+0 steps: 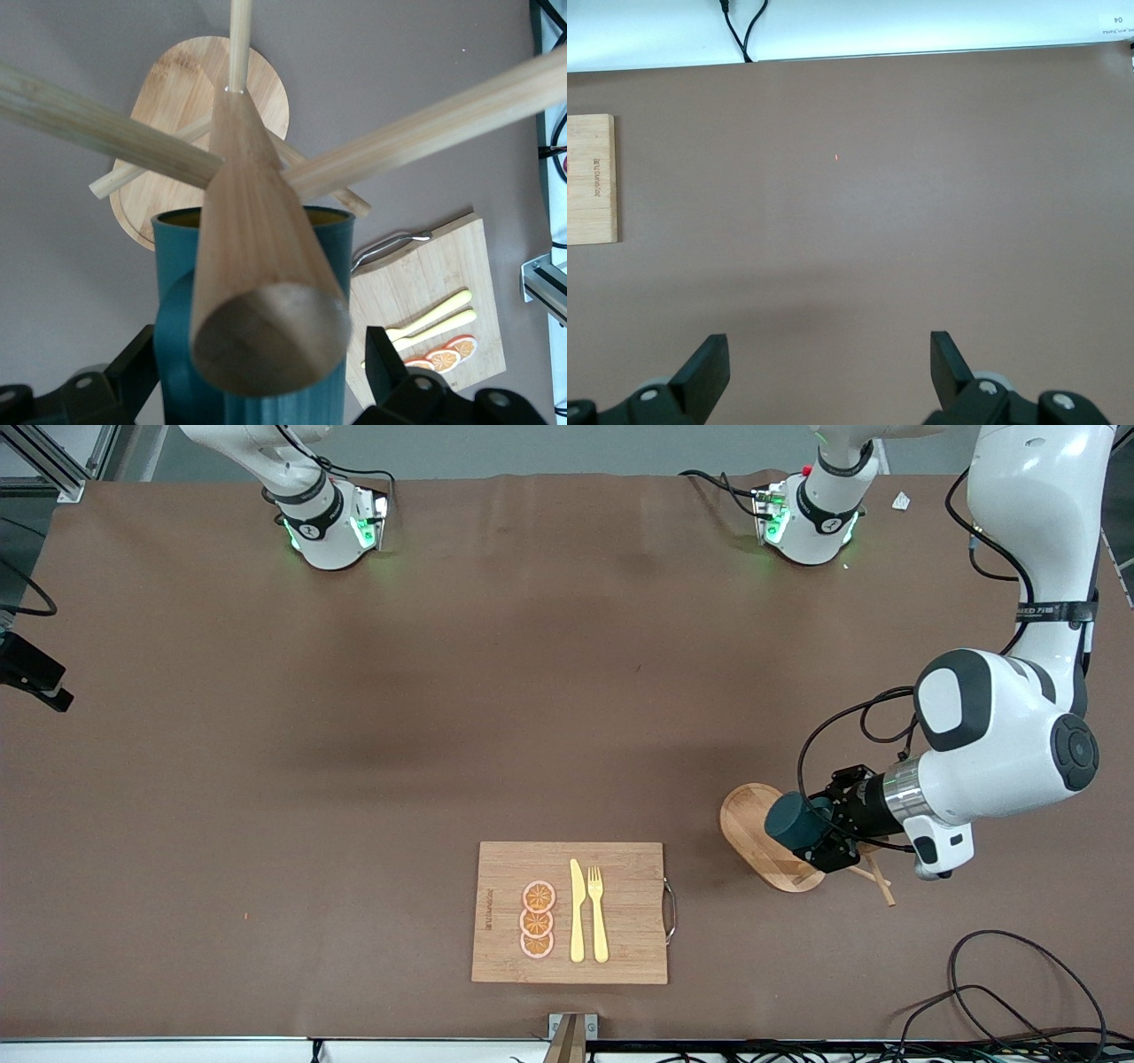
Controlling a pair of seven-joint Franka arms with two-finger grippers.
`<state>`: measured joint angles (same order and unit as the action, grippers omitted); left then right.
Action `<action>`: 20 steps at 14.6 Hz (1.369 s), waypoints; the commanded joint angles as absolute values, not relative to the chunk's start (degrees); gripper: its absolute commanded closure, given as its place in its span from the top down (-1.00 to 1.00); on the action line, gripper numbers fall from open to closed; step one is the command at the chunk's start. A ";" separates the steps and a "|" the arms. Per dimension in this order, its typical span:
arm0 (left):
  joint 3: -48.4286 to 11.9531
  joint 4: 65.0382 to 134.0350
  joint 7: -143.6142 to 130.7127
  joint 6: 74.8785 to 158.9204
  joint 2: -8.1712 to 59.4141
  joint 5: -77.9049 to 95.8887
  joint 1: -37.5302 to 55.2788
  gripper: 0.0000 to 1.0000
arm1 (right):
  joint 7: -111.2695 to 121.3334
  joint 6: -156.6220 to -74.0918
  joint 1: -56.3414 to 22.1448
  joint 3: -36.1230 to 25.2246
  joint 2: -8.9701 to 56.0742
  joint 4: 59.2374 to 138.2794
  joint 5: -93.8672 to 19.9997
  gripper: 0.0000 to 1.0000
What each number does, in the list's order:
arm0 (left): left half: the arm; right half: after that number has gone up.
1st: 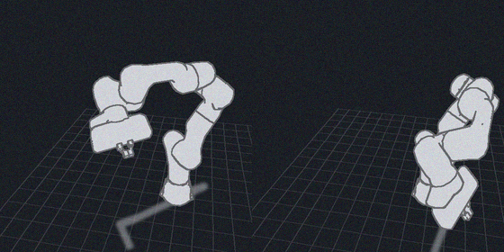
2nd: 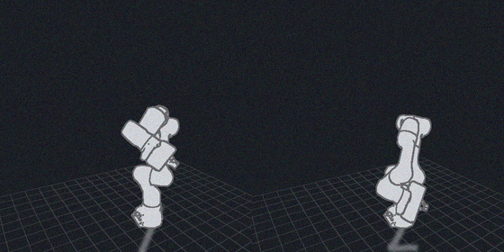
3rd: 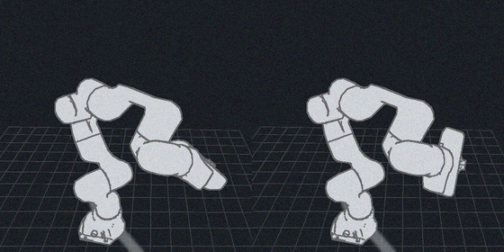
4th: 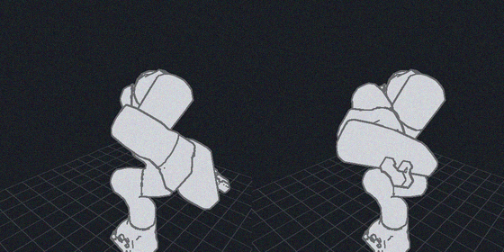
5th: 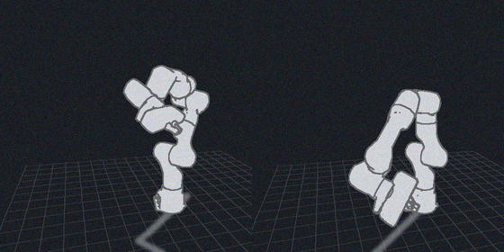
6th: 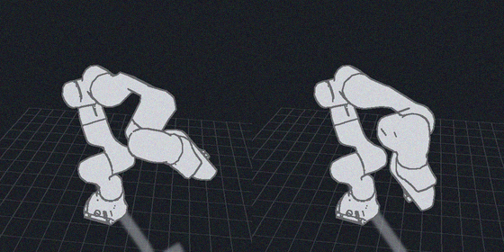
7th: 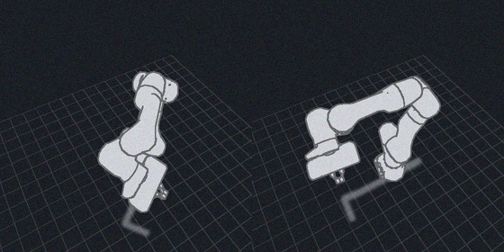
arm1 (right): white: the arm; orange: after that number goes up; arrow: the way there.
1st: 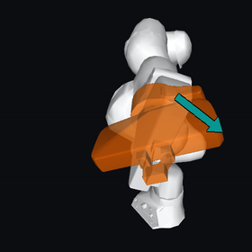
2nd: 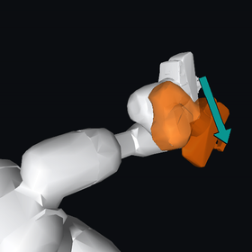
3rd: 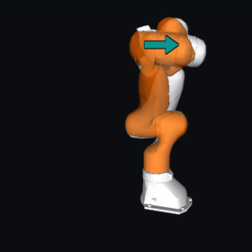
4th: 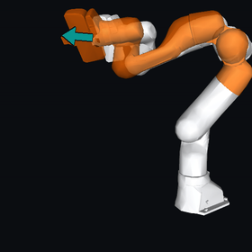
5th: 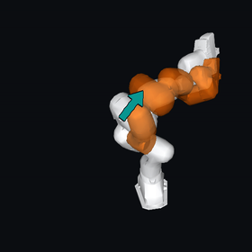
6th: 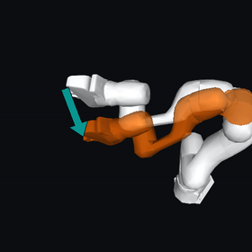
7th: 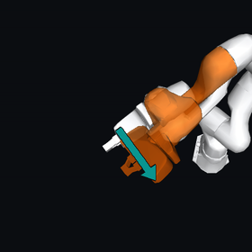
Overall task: Transfer cup from left to right arm and place
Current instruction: 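Grasp the teal mug with the left gripper and lift it off the peg, then carry the teal mug with the left gripper toward the table middle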
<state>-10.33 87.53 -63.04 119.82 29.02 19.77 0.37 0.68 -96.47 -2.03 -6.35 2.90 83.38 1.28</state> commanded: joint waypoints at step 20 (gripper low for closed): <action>-10.72 84.02 -65.03 113.90 24.34 10.05 11.84 0.20 | 0.26 -96.59 -1.41 -5.98 3.16 82.88 0.70 1.00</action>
<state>-11.12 83.85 -63.53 113.93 24.81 15.06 7.66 0.68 -96.47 -2.03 -6.37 2.90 83.38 1.28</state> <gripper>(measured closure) 0.154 0.000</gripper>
